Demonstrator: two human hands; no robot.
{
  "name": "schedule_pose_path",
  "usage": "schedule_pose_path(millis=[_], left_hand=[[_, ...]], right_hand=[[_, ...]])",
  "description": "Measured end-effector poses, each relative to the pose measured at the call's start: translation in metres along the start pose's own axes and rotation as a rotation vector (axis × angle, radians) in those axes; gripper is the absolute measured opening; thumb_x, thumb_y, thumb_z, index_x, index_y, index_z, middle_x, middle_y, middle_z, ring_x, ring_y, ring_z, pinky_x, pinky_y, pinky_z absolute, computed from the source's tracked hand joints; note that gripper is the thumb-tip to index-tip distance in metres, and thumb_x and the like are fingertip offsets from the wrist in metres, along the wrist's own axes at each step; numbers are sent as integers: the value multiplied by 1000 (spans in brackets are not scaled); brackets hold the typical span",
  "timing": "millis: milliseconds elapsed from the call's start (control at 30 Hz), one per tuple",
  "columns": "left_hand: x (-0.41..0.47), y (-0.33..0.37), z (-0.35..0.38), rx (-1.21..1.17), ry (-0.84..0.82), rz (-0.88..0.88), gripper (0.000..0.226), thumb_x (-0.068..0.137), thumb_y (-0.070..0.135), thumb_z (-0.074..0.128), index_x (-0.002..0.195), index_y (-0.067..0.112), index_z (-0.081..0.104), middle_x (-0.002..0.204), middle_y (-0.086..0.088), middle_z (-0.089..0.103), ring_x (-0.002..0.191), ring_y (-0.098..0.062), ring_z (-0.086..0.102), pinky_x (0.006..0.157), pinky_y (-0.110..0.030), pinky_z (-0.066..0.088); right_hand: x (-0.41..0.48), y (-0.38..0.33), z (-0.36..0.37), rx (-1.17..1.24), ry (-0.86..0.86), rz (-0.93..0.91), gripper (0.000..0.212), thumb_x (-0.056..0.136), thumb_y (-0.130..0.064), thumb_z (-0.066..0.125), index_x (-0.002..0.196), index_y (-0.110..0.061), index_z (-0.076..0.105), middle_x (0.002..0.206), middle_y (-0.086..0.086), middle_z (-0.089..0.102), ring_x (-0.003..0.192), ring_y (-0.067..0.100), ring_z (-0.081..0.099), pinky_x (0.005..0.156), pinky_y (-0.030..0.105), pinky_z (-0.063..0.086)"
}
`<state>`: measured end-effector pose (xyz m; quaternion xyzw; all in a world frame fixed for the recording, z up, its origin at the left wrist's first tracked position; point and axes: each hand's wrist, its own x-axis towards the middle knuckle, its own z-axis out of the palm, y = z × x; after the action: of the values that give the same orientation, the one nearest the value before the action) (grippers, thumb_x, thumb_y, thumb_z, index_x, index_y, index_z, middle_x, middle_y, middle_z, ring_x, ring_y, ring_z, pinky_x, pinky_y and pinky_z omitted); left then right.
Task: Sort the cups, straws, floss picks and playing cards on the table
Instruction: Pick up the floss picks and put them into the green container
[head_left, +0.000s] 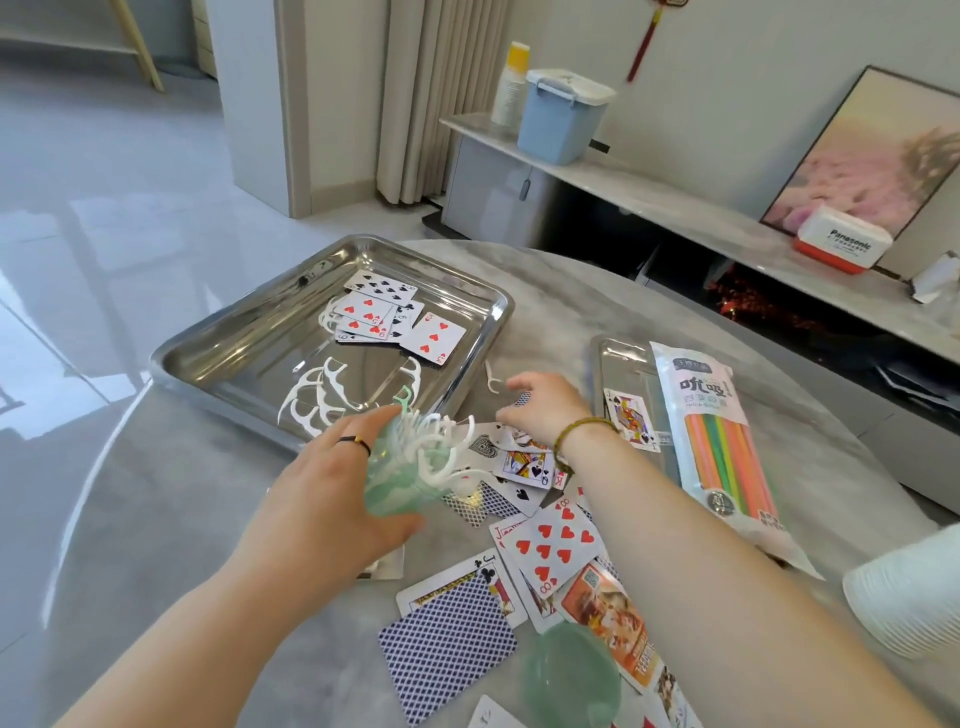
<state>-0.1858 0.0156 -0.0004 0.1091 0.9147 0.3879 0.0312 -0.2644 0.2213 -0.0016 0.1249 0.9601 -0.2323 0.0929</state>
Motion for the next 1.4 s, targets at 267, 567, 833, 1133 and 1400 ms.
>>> schedule_pose_path(millis=[267, 567, 833, 1133, 1400], left_hand=[[10, -10, -6, -38, 10, -48, 83, 69, 31, 75, 133, 44, 24, 90, 40, 21, 100, -1, 36, 85, -15, 32], [11, -10, -5, -40, 25, -52, 83, 66, 30, 77, 129, 47, 26, 91, 42, 22, 96, 1, 36, 79, -14, 29], [10, -15, -5, -62, 30, -21, 84, 66, 33, 77, 133, 44, 27, 99, 32, 29, 99, 1, 36, 83, -12, 28], [12, -16, -4, -43, 16, 1, 85, 67, 33, 76, 135, 41, 25, 109, 24, 30, 101, 1, 34, 85, -12, 29], [9, -11, -4, 6, -26, 14, 84, 70, 33, 74, 137, 39, 23, 111, 22, 30, 119, -7, 39, 88, -14, 30]], right_hand=[[65, -6, 23, -211, 142, 114, 34, 90, -29, 49, 121, -19, 57, 130, 11, 48, 118, 30, 46, 96, 36, 39], [64, -12, 10, -369, 9, 89, 29, 90, -22, 51, 113, -6, 57, 120, 12, 57, 115, 30, 48, 94, 35, 40], [37, -19, 6, -641, -127, -6, 17, 83, -26, 56, 82, -13, 46, 88, 4, 49, 83, 23, 46, 74, 27, 37], [31, 0, 7, -289, 8, -20, 12, 82, -13, 55, 74, -22, 52, 92, 2, 57, 88, 22, 53, 82, 29, 40], [-2, -12, -2, 675, 312, -117, 27, 81, 3, 52, 68, -21, 51, 67, -3, 52, 61, 9, 46, 59, 16, 41]])
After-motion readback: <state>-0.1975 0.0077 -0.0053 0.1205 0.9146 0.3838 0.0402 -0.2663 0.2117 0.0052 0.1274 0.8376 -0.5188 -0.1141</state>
